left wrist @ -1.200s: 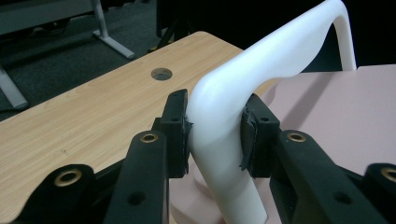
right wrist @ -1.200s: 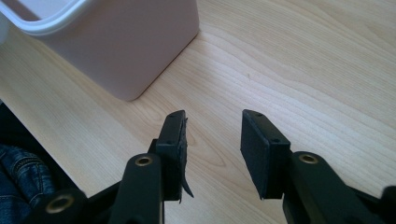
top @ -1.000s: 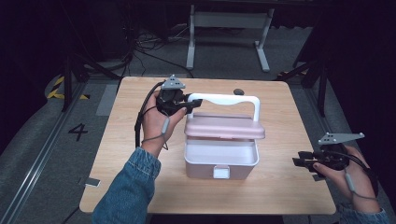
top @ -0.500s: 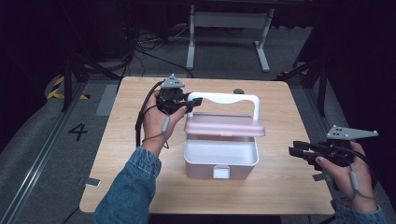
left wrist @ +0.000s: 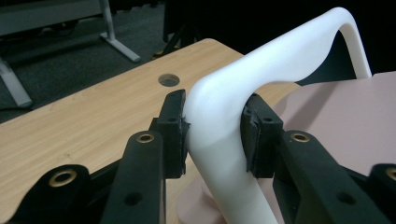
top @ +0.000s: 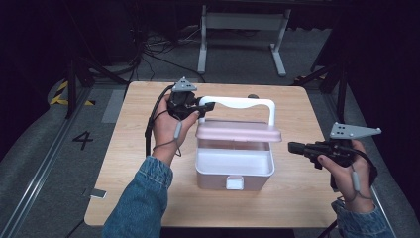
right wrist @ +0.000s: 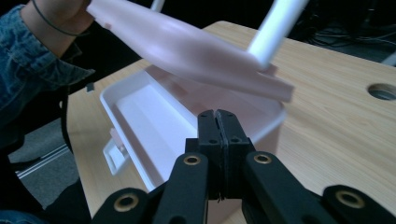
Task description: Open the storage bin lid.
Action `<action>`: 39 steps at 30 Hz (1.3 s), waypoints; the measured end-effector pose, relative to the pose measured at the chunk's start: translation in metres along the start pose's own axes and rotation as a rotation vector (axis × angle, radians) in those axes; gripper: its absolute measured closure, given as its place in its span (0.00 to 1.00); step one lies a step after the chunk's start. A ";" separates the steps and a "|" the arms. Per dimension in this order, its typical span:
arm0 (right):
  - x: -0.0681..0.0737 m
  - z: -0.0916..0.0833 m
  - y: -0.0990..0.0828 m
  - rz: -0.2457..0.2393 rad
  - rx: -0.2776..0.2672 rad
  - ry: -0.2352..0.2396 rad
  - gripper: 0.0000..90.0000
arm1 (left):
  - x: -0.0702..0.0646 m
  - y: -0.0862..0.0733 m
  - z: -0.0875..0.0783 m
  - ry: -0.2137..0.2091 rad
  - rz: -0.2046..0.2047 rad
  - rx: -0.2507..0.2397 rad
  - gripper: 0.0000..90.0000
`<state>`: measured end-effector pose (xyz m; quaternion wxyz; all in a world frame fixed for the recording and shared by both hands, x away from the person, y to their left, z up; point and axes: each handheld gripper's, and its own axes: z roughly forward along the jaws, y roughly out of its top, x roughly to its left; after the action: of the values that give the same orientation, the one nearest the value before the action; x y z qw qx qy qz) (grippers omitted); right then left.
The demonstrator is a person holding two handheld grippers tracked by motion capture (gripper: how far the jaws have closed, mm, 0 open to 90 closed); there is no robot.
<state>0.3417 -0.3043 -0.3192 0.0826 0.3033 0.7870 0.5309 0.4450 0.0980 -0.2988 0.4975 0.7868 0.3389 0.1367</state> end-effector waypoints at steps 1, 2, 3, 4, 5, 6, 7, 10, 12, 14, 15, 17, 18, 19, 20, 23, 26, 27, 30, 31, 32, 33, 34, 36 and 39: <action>0.002 0.007 0.005 -0.017 -0.006 0.003 1.00 | -0.001 0.001 0.000 0.005 0.006 -0.001 0.73; 0.002 0.007 0.005 -0.017 -0.006 0.003 1.00 | -0.001 0.001 0.000 0.005 0.006 -0.001 0.73; 0.004 0.013 0.008 -0.025 -0.017 0.016 1.00 | -0.001 0.000 0.000 0.008 0.006 0.001 0.73; 0.004 0.015 0.009 -0.027 -0.017 0.020 1.00 | 0.000 0.000 -0.001 0.007 0.011 -0.003 0.73; 0.004 0.015 0.009 -0.027 -0.017 0.020 1.00 | 0.000 0.000 -0.001 0.007 0.011 -0.003 0.73; 0.005 0.018 0.009 -0.028 -0.017 0.024 1.00 | 0.000 -0.001 -0.001 0.003 0.009 -0.010 0.73; 0.005 0.020 0.009 -0.030 -0.022 0.028 1.00 | -0.001 -0.001 -0.002 0.001 0.008 -0.013 0.73; 0.005 0.022 0.009 -0.034 -0.025 0.032 1.00 | -0.002 -0.002 -0.004 0.002 0.014 -0.018 0.72; 0.005 0.023 0.008 -0.033 -0.029 0.032 1.00 | -0.002 -0.001 -0.007 0.004 0.014 -0.022 0.66; 0.006 0.022 0.008 -0.033 -0.028 0.028 1.00 | -0.001 -0.002 -0.011 0.003 0.014 -0.042 0.56; 0.006 0.022 0.008 -0.033 -0.028 0.028 1.00 | -0.001 -0.003 -0.013 0.003 0.011 -0.047 0.54; 0.005 0.023 0.007 -0.030 -0.029 0.026 1.00 | 0.003 -0.005 -0.018 0.007 0.011 -0.035 0.53; 0.006 0.024 0.007 -0.032 -0.028 0.022 1.00 | 0.004 -0.007 -0.021 0.009 0.008 -0.037 0.52; 0.007 0.025 0.007 -0.036 -0.025 0.017 1.00 | 0.006 -0.009 -0.024 0.009 0.006 -0.043 0.51; 0.007 0.025 0.007 -0.037 -0.023 0.017 1.00 | 0.007 -0.010 -0.027 0.011 0.005 -0.045 0.51; 0.006 0.025 0.005 -0.032 -0.026 0.014 1.00 | 0.010 -0.015 -0.039 0.008 0.006 -0.057 0.49; 0.005 0.024 0.005 -0.026 -0.032 0.012 1.00 | 0.009 -0.021 -0.053 0.004 0.031 -0.057 0.48; 0.005 0.024 0.005 -0.024 -0.033 0.012 1.00 | 0.008 -0.023 -0.057 0.005 0.039 -0.055 0.48; 0.004 0.025 0.005 -0.020 -0.037 0.006 1.00 | 0.002 -0.029 -0.070 0.010 0.083 -0.037 0.45; 0.004 0.025 0.004 -0.019 -0.038 0.004 1.00 | 0.000 -0.031 -0.074 0.010 0.096 -0.032 0.45; 0.004 0.025 0.004 -0.016 -0.038 0.003 1.00 | -0.001 -0.033 -0.077 0.010 0.103 -0.029 0.45; 0.004 0.025 0.004 -0.014 -0.039 0.004 1.00 | -0.003 -0.035 -0.081 0.014 0.118 -0.023 0.44; 0.004 0.025 0.004 -0.012 -0.041 0.001 1.00 | -0.006 -0.038 -0.084 0.016 0.125 -0.021 0.43; 0.005 0.025 0.005 -0.009 -0.045 -0.002 1.00 | -0.011 -0.043 -0.090 0.021 0.146 -0.008 0.42; 0.006 0.024 0.005 -0.007 -0.053 -0.005 1.00 | -0.020 -0.050 -0.097 0.041 0.172 0.003 0.39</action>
<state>0.3504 -0.2807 -0.3237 0.0945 0.2996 0.7736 0.5503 0.3570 0.1657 -0.2942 0.4757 0.8108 0.2801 0.1946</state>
